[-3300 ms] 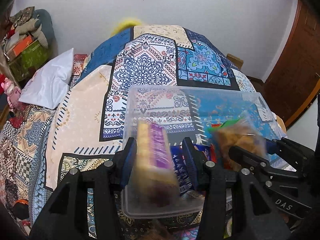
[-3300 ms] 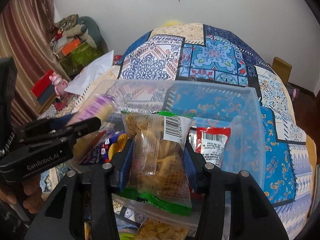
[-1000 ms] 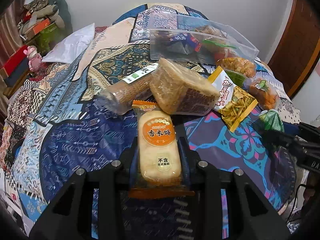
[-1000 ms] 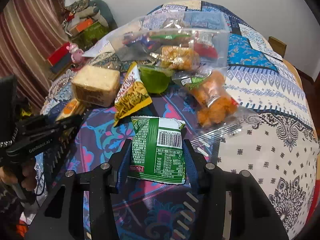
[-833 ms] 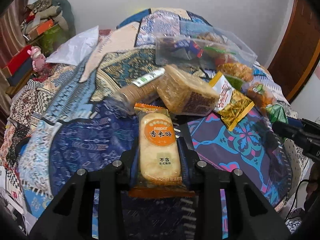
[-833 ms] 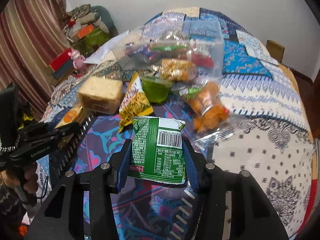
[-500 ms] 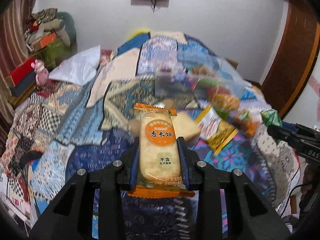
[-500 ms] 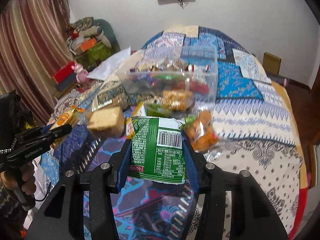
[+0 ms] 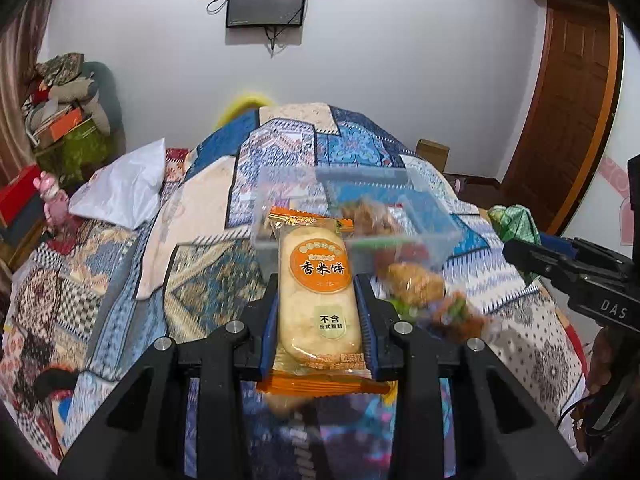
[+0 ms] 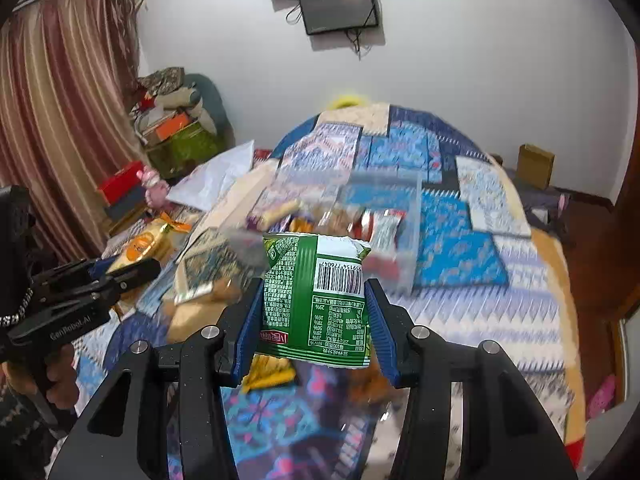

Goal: Organize snacks
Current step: 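Drop the rice cake into the box with left tool while right drops green packet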

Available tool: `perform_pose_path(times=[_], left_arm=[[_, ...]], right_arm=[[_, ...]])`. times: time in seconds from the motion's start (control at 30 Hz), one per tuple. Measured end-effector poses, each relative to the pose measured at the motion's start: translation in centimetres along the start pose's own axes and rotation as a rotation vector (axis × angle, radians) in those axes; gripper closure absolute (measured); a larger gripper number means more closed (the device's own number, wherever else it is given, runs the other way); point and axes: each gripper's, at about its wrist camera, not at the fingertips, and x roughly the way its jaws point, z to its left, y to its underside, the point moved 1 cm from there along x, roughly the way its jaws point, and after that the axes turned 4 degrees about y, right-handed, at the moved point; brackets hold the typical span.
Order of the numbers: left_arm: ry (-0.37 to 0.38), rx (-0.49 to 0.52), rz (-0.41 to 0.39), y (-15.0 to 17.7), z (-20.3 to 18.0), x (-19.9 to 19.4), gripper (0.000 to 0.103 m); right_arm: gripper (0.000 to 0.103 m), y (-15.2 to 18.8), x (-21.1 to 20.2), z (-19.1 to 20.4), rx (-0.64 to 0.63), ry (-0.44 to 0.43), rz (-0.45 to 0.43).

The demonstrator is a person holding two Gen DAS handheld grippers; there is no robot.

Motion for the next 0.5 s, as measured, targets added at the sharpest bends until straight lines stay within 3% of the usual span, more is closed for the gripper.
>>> perform_pose_path(times=[0.27, 0.5], left_arm=[[0.020, 0.022, 0.026, -3.2, -0.6, 4.9, 0.069], [0.032, 0.039, 0.049, -5.4, -1.0, 9.5, 0.069]], right_arm=[[0.057, -3.5, 1.8, -1.2, 0.006, 0.028, -0.049], [0.057, -5.0, 5.4, -2.3, 0.016, 0.037, -0.030]])
